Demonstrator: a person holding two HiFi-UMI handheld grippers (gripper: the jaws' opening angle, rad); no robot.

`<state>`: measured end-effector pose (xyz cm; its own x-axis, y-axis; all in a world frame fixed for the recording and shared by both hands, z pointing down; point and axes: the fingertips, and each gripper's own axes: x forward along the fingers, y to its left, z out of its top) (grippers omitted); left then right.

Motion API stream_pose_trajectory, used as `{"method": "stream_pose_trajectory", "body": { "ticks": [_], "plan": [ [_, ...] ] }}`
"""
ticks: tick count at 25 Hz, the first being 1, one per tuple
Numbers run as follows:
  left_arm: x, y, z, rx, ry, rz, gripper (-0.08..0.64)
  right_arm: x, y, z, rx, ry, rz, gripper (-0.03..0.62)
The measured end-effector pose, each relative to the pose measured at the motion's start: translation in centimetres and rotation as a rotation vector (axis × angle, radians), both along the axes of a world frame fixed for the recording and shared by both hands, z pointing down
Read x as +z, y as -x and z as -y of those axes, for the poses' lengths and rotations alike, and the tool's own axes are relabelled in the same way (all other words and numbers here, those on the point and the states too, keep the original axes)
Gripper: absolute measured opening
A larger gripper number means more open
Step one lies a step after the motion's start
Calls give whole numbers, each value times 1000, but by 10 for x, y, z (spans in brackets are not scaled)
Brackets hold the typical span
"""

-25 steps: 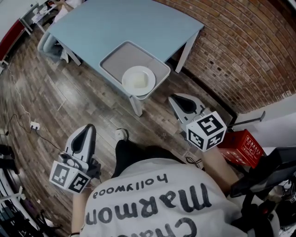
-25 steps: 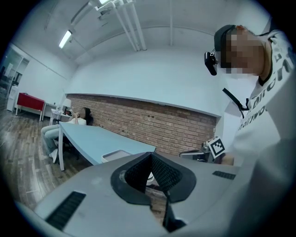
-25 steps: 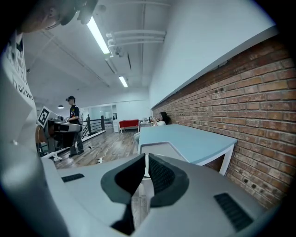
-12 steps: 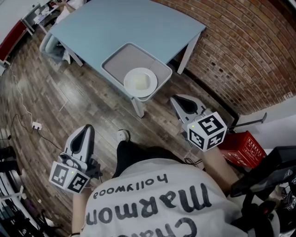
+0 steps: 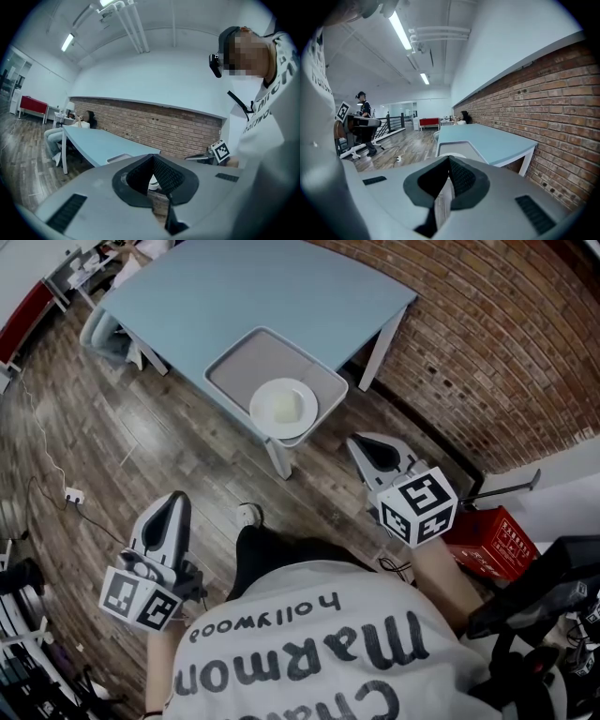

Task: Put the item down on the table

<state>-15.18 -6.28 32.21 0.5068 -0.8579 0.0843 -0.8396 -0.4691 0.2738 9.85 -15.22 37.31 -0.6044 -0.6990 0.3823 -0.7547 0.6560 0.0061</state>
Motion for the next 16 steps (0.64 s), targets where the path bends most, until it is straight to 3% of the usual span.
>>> {"method": "stream_pose_trajectory", "body": {
  "ticks": [16],
  "plan": [
    [1, 0, -6, -3, -6, 5, 6, 4, -4, -3, 10, 15, -12, 9]
  ]
}}
